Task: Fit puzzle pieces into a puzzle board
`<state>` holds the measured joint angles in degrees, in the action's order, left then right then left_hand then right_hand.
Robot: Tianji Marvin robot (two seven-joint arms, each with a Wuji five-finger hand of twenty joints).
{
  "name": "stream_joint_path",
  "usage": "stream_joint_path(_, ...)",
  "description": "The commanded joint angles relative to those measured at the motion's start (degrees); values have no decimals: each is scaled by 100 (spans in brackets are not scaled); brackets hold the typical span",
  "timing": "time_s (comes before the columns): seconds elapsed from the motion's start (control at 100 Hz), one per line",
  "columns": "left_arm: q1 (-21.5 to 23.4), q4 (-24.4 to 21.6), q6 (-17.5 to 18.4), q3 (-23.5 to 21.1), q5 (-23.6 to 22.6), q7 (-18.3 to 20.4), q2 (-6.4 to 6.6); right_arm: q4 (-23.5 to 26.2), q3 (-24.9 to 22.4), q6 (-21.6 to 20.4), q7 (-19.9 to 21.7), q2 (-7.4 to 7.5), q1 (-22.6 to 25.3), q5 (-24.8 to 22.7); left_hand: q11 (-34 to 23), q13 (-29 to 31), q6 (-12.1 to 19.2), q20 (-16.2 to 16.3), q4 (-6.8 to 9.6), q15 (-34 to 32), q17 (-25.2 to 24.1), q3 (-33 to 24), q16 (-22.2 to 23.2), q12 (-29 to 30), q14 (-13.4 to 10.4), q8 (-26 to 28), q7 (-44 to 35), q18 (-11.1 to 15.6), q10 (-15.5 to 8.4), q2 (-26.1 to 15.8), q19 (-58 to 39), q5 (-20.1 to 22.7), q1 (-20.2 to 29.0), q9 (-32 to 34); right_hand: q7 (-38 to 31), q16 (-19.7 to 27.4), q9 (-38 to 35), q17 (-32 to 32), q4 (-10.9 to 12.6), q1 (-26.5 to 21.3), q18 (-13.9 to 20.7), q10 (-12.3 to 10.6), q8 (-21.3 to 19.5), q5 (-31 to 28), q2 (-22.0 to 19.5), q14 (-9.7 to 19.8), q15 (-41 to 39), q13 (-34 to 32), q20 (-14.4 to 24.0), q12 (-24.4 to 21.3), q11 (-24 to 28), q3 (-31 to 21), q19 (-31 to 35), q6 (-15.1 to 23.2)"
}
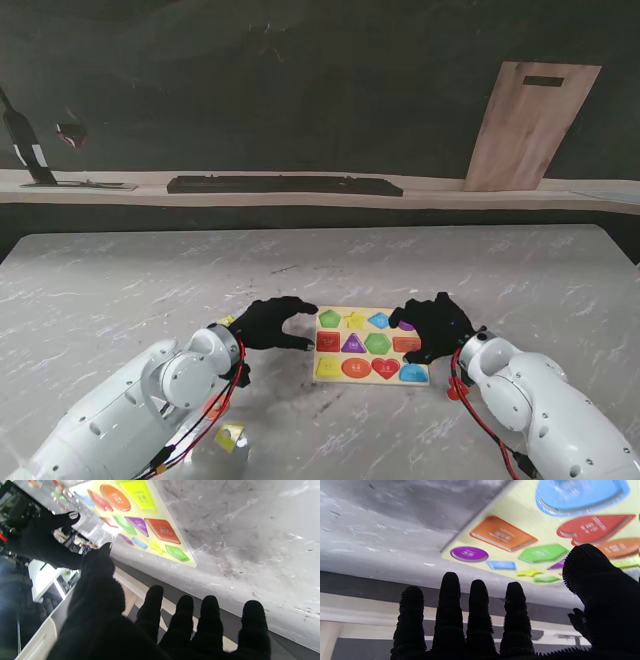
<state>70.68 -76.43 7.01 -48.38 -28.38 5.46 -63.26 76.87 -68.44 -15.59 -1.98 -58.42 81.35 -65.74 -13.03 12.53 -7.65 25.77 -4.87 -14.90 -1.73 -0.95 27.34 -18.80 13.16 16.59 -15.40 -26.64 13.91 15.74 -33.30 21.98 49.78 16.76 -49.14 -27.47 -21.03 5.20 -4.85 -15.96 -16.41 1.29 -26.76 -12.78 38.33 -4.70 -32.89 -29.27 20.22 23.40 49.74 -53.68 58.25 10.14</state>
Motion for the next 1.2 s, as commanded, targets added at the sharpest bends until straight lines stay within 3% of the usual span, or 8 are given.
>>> stream_joint_path(0.0, -174, 90, -22, 99, -52, 88, -55, -86, 19, 55, 37, 58, 48, 40, -30, -247, -59, -100, 233, 140, -129, 154, -72, -13, -262, -26, 72, 1050, -43, 104, 130, -332, 65, -274, 146, -11, 298, -103, -102, 89, -80, -84, 69, 235, 192, 12, -37, 138, -63, 36, 52, -109, -78, -110)
stream_joint_path(0.2, -616, 424, -49, 643, -205, 182, -69, -113, 7, 161, 194, 84, 80, -28, -9, -379, -114, -101, 263, 214, -182, 155, -137, 11, -275, -119, 190, 1042, -52, 281, 230, -644, -51, -498, 444, 248, 672, -254, -310, 388, -81, -20, 283, 488, 574, -41, 518, 407, -71, -126, -240, -339, -359, -519)
stream_joint_path(0.35, -917, 669, -117, 1083, -305, 169, -111, -141, 51, 331, 362, 92, 61, -13, 108, -447, -168, -102, 287, 269, -200, 99, -206, 112, -268, -294, 363, 1031, -62, 297, 358, -824, -165, -671, 593, 442, 874, -347, -387, 576, -83, 37, 433, 590, 624, -124, 900, 589, -93, -219, -425, -392, -555, -786)
stream_joint_path(0.81, -1697, 1553, -161, 2123, -214, -108, -450, -579, 550, 602, 592, 85, -364, 333, 156, -519, -116, 9, 277, 133, -209, 40, -172, 60, -210, -360, 309, 999, 0, 205, 231, -965, -158, -710, 634, 527, 968, -451, -395, 714, -90, 86, 526, 577, 419, -136, 1055, 710, -107, -250, -471, -228, -710, -940)
stream_joint_path(0.96, -1874, 1732, -195, 2425, -414, -242, -515, -689, 711, 585, 623, 82, -467, 452, 43, -522, -149, 99, 261, -87, -230, 14, -67, -114, -162, -366, 172, 961, 60, 159, -116, -1022, -125, -695, 612, 528, 959, -435, -388, 702, -79, 73, 533, 542, 384, -128, 1047, 714, -96, -250, -462, -214, -713, -885)
stream_joint_path(1.06, -1983, 1809, -245, 2629, -653, -355, -535, -735, 776, 572, 613, 80, -506, 490, -176, -461, -247, 153, 242, -312, -208, 65, 79, -359, -116, -367, 48, 926, 121, 76, -546, -908, -122, -662, 591, 527, 945, -432, -382, 704, -73, 76, 532, 527, 357, -122, 1038, 709, -90, -251, -457, -193, -716, -847)
stream_joint_path(1.19, -2094, 1826, -261, 2827, -966, -442, -506, -751, 796, 549, 603, 79, -515, 514, -677, -424, -356, 201, 192, -713, -199, 187, 367, -882, -50, -116, -431, 906, 175, -53, -1245, -141, -185, -630, 571, 524, 940, -434, -374, 697, -70, 76, 529, 515, 320, -116, 1027, 711, -85, -252, -455, -167, -720, -771)
